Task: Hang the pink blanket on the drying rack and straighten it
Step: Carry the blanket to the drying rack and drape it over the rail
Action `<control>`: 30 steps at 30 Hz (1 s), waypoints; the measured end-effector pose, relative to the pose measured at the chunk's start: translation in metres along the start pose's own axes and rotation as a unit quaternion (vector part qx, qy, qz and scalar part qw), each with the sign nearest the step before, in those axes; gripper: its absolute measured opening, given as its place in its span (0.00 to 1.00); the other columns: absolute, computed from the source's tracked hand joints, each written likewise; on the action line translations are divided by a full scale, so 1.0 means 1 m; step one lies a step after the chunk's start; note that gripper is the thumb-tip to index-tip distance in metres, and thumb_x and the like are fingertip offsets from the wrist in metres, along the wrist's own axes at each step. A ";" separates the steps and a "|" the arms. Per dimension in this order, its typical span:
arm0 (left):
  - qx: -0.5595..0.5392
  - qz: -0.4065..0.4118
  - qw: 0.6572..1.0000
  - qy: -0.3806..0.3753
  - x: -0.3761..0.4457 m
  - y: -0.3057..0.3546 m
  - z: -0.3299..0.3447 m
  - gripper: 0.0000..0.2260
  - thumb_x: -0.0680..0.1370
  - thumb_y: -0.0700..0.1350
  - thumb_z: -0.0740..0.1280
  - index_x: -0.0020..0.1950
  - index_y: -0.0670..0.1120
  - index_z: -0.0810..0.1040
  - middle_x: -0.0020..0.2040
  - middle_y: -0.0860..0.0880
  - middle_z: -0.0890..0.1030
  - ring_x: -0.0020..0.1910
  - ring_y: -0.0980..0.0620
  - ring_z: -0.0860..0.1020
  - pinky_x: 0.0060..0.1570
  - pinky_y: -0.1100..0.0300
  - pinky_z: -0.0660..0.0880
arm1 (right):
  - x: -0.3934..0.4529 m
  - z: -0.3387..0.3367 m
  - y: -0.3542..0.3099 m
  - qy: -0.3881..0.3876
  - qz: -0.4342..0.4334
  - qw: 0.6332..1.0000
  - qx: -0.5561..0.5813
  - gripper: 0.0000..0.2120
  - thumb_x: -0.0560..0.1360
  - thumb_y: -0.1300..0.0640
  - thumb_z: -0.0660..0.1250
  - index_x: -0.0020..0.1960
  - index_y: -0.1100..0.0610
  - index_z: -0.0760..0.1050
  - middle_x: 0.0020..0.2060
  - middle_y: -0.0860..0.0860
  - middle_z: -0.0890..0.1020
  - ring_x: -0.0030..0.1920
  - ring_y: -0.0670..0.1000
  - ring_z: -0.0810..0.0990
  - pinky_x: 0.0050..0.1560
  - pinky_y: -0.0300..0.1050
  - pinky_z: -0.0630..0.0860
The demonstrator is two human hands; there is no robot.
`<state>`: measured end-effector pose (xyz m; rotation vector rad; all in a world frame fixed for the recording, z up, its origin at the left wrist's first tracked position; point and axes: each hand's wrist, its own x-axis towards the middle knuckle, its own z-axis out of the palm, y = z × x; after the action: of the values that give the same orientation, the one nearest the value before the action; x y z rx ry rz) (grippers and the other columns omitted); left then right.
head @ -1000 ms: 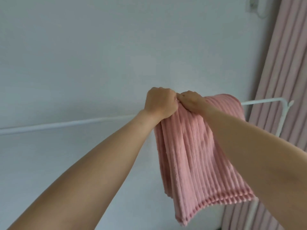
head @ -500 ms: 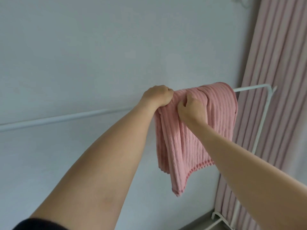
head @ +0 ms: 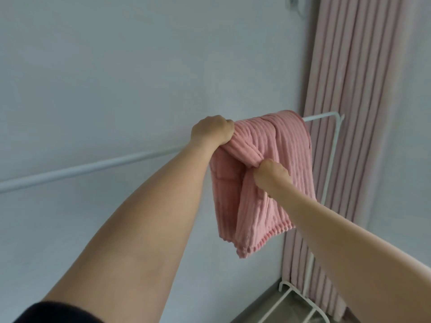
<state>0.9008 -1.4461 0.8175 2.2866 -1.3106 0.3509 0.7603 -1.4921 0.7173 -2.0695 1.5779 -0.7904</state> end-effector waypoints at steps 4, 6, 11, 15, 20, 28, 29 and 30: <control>-0.005 0.008 1.000 0.003 0.002 -0.003 -0.001 0.24 0.80 0.55 0.49 0.62 0.45 0.79 0.63 0.42 0.79 0.60 0.40 0.76 0.57 0.51 0.69 | 0.018 -0.021 -0.017 -0.049 0.156 0.950 0.266 0.16 0.79 0.64 0.57 0.63 0.69 0.74 0.39 0.65 0.82 0.24 0.60 0.82 0.23 0.53 0.79; -0.013 0.022 1.000 -0.004 0.004 -0.006 -0.001 0.28 0.79 0.60 0.46 0.61 0.48 0.80 0.61 0.44 0.80 0.59 0.42 0.76 0.55 0.50 0.69 | 0.026 -0.028 -0.025 0.042 0.075 0.962 0.258 0.21 0.79 0.64 0.56 0.72 0.62 0.65 0.53 0.64 0.79 0.40 0.62 0.85 0.38 0.53 0.82; -0.041 0.039 0.998 -0.022 0.002 -0.013 -0.004 0.41 0.72 0.76 0.41 0.68 0.52 0.74 0.64 0.47 0.79 0.64 0.43 0.75 0.58 0.49 0.68 | 0.044 -0.034 -0.028 0.167 -0.083 0.961 0.204 0.35 0.74 0.66 0.55 0.79 0.51 0.53 0.76 0.67 0.53 0.76 0.64 0.55 0.76 0.56 0.55; -0.025 0.061 0.998 -0.007 -0.001 -0.013 -0.004 0.45 0.68 0.81 0.46 0.71 0.52 0.72 0.64 0.48 0.79 0.63 0.44 0.77 0.57 0.51 0.70 | 0.082 -0.043 -0.034 0.186 -0.196 0.944 0.189 0.28 0.70 0.60 0.54 0.70 0.54 0.68 0.76 0.63 0.57 0.76 0.63 0.56 0.76 0.56 0.55; 0.033 0.055 0.996 0.067 -0.003 -0.007 0.004 0.37 0.71 0.78 0.51 0.55 0.49 0.80 0.47 0.50 0.83 0.47 0.47 0.80 0.43 0.55 0.71 | 0.122 -0.056 -0.056 0.146 -0.307 0.930 0.140 0.24 0.65 0.60 0.54 0.57 0.58 0.78 0.65 0.62 0.72 0.67 0.62 0.69 0.69 0.55 0.66; 0.152 -0.021 0.971 0.182 0.003 -0.002 0.021 0.32 0.75 0.71 0.58 0.61 0.44 0.68 0.43 0.46 0.82 0.39 0.41 0.80 0.34 0.54 0.69 | 0.175 -0.051 -0.082 -0.036 -0.405 0.910 0.075 0.13 0.72 0.62 0.59 0.49 0.58 0.82 0.50 0.60 0.84 0.54 0.61 0.79 0.54 0.49 0.73; 0.166 -0.033 0.964 0.202 0.002 0.001 0.023 0.33 0.74 0.71 0.59 0.61 0.44 0.68 0.41 0.46 0.81 0.38 0.42 0.80 0.34 0.54 0.70 | 0.182 -0.047 -0.083 -0.056 -0.411 0.909 0.043 0.12 0.74 0.60 0.60 0.49 0.59 0.81 0.51 0.60 0.84 0.54 0.62 0.79 0.53 0.48 0.73; 0.188 -0.047 0.952 0.237 0.001 0.003 0.029 0.33 0.73 0.71 0.60 0.62 0.44 0.69 0.41 0.46 0.82 0.40 0.42 0.80 0.38 0.53 0.72 | 0.186 -0.044 -0.083 -0.073 -0.412 0.908 0.013 0.14 0.74 0.57 0.59 0.51 0.59 0.81 0.52 0.60 0.83 0.54 0.62 0.79 0.51 0.48 0.72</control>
<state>0.8985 -1.4629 0.7944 2.3382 -0.9431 1.1193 0.8278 -1.6484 0.8377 -2.7028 0.5542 -0.8683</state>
